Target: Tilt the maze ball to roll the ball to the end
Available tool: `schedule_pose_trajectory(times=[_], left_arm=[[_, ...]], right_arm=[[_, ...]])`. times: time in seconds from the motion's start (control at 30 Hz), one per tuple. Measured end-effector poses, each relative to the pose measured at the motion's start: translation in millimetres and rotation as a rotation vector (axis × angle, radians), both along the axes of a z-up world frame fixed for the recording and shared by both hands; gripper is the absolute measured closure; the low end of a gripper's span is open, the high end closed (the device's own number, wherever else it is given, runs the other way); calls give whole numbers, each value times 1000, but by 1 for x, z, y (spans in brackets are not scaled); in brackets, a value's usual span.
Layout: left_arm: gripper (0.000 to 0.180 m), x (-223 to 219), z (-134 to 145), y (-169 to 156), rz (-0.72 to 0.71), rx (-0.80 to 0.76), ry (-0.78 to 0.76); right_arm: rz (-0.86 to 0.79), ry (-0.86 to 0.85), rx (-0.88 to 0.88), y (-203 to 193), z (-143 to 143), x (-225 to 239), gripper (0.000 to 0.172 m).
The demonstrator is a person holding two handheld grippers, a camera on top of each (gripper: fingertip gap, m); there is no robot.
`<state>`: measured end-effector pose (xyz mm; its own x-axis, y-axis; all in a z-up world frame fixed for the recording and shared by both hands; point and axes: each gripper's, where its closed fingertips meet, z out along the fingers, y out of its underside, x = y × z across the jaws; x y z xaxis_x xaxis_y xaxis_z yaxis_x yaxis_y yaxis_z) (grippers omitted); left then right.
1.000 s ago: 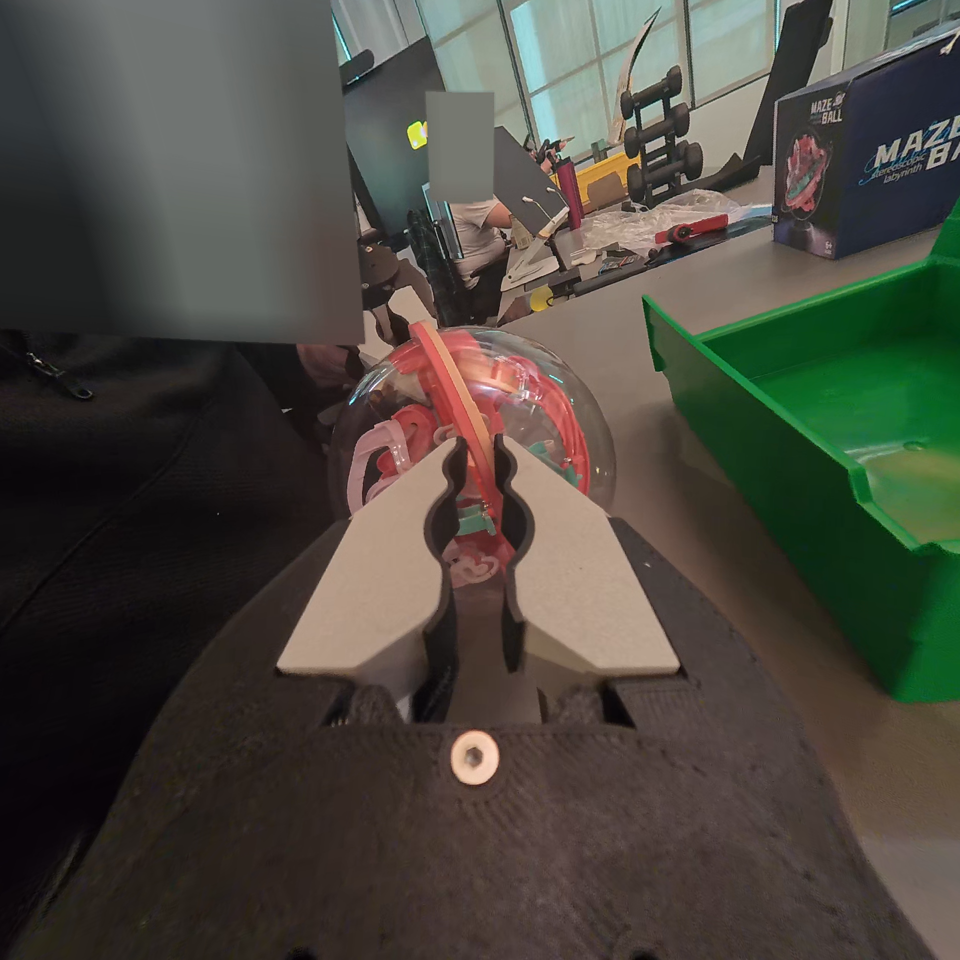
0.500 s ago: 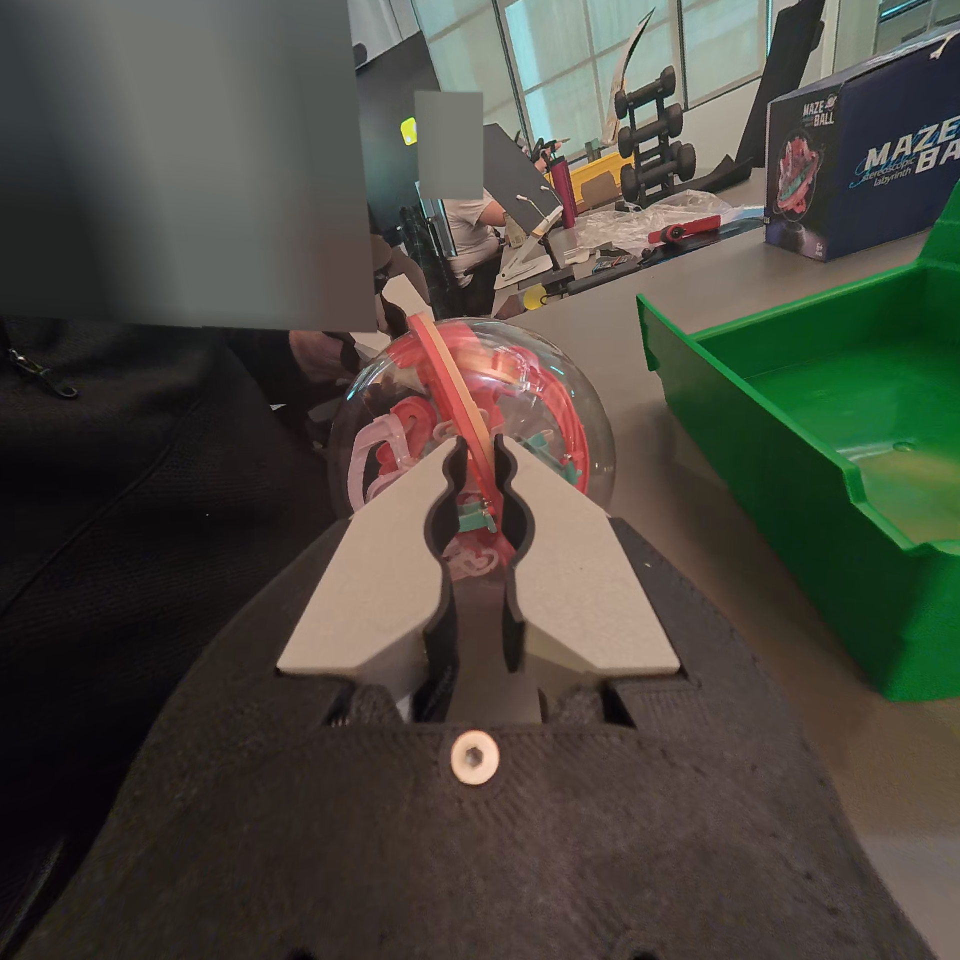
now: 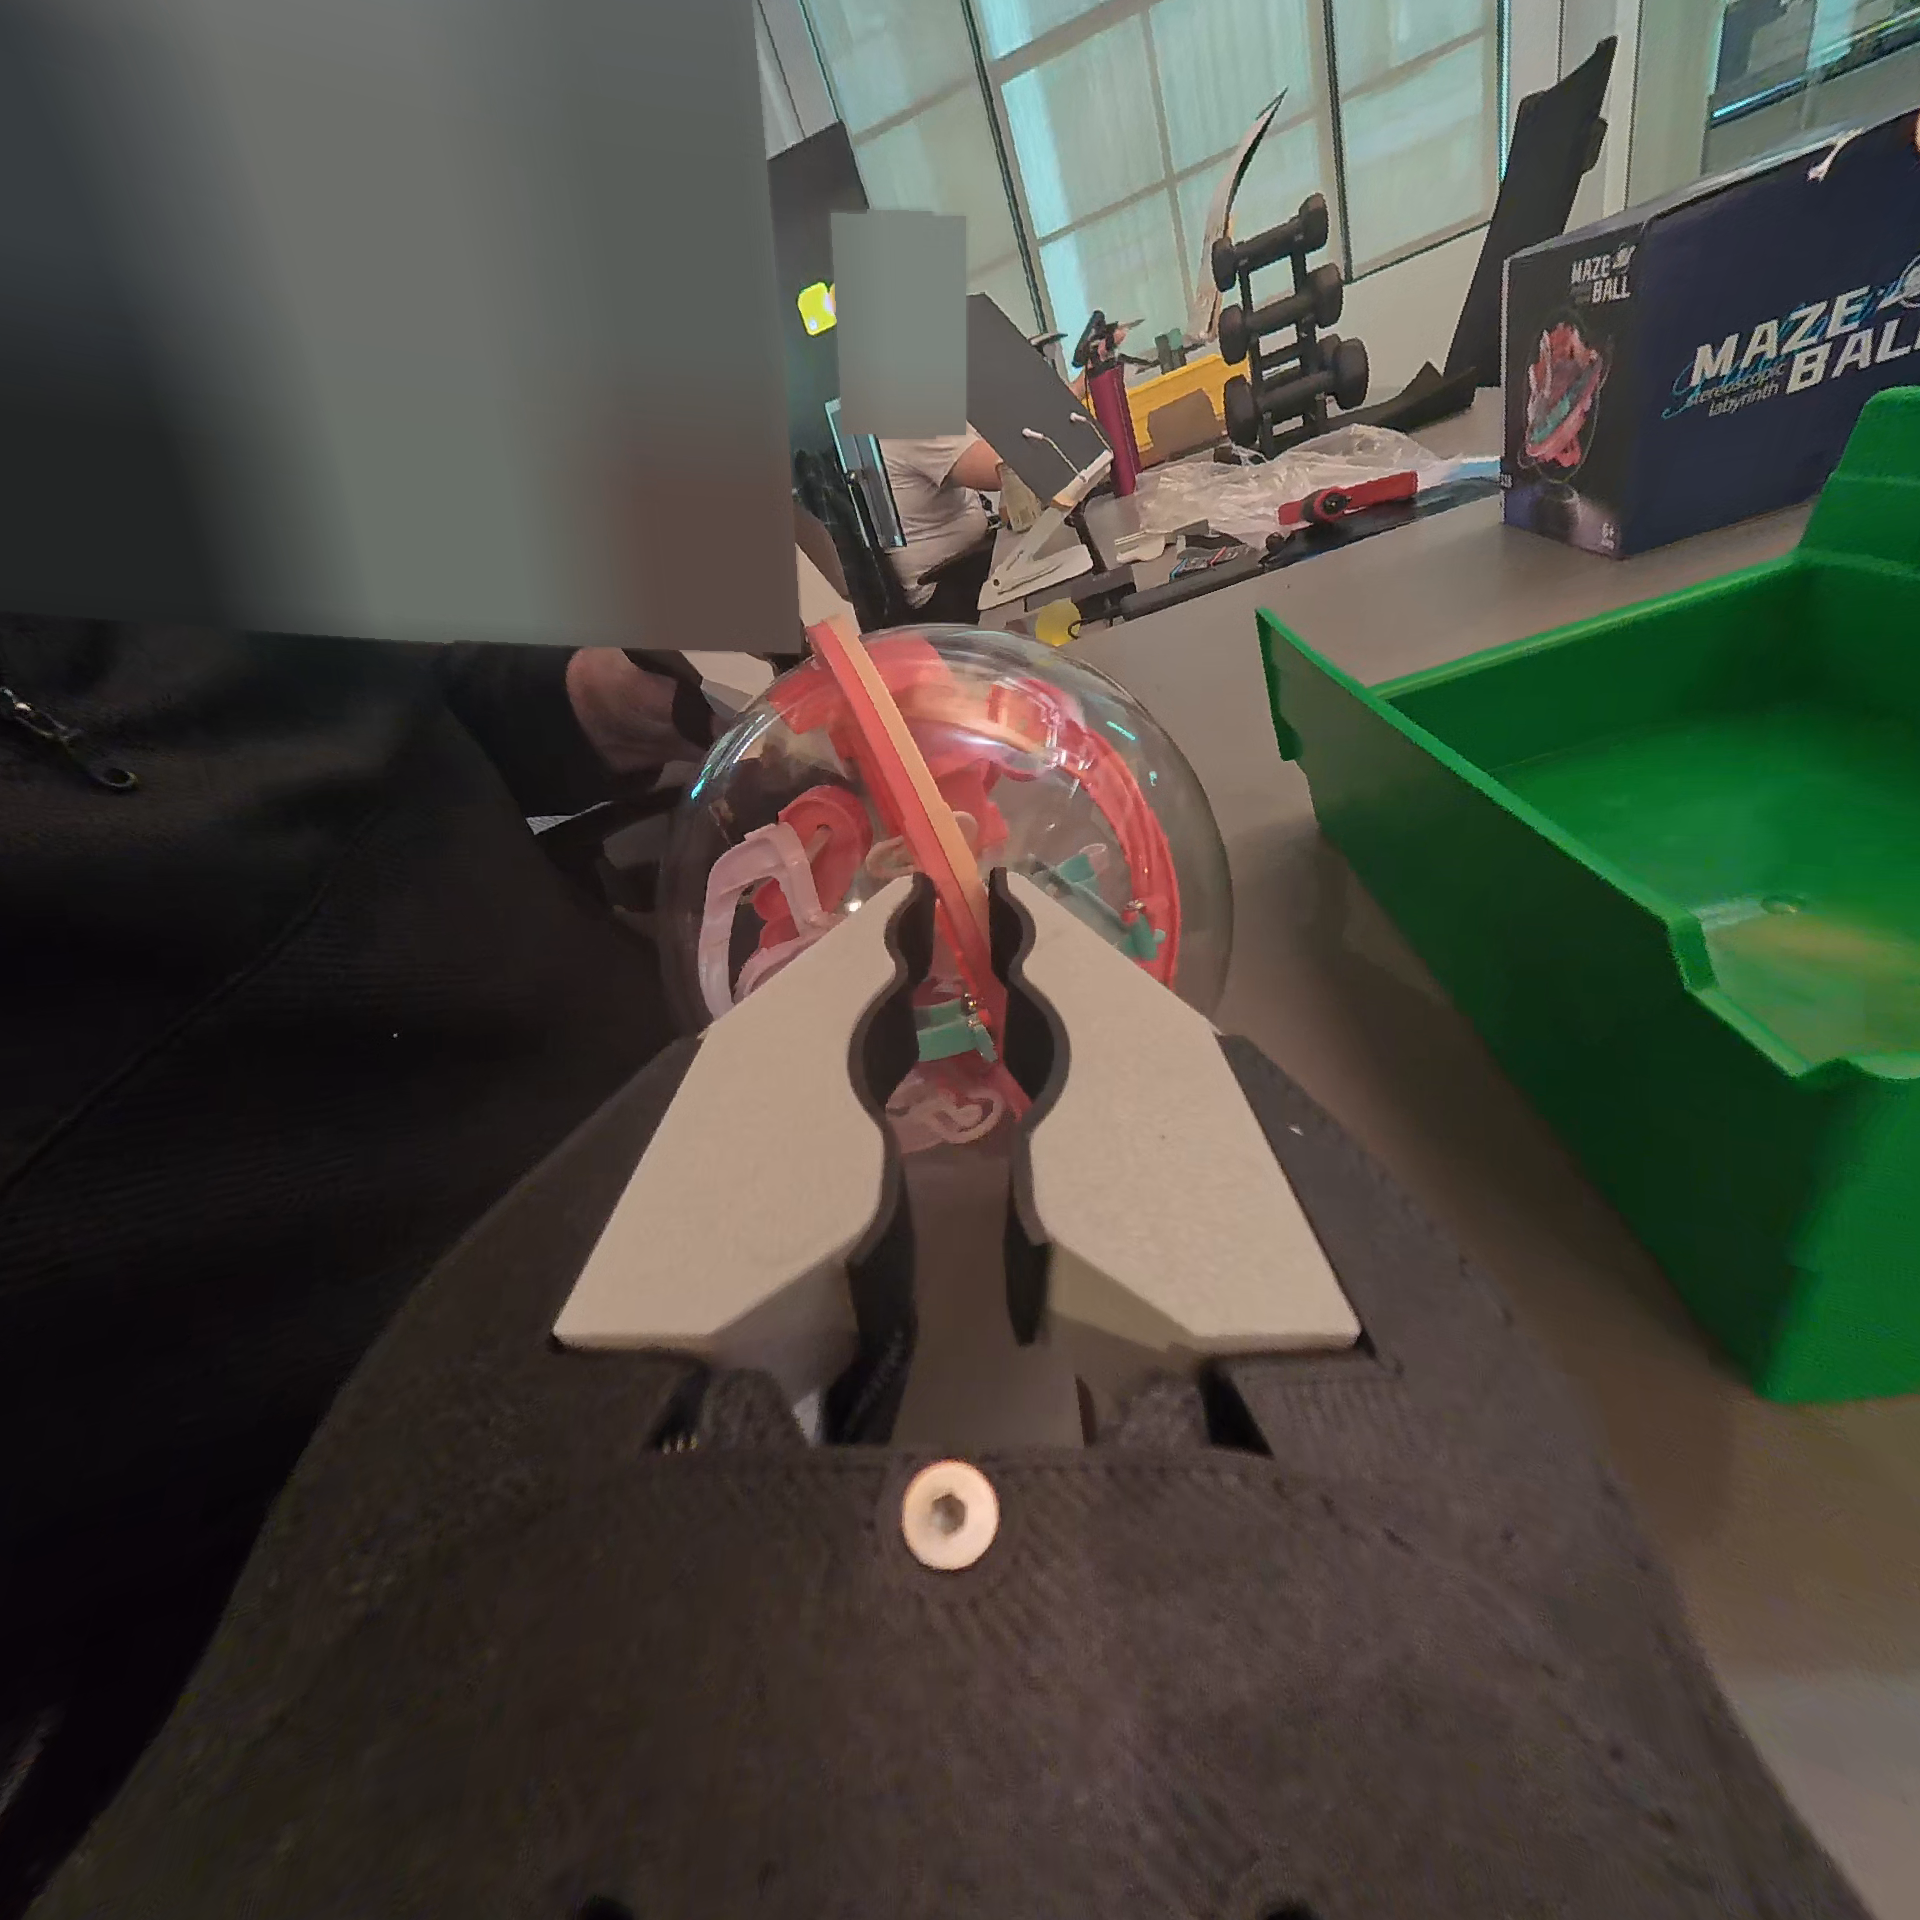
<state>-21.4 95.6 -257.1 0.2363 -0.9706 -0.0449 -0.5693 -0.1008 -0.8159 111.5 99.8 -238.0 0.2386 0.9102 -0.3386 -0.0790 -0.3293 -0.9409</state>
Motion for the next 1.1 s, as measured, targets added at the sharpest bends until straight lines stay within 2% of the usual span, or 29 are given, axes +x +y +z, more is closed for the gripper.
schedule_pose_trajectory(times=[0.57, 1.1], left_arm=[[174, -3, 17, 15, 13, 29, 0], [174, -4, 19, 19, 26, 56, -3]], right_arm=[[4, 17, -30, 3, -8, -3, 162], [-1, 11, -10, 4, -4, -4, 163]])
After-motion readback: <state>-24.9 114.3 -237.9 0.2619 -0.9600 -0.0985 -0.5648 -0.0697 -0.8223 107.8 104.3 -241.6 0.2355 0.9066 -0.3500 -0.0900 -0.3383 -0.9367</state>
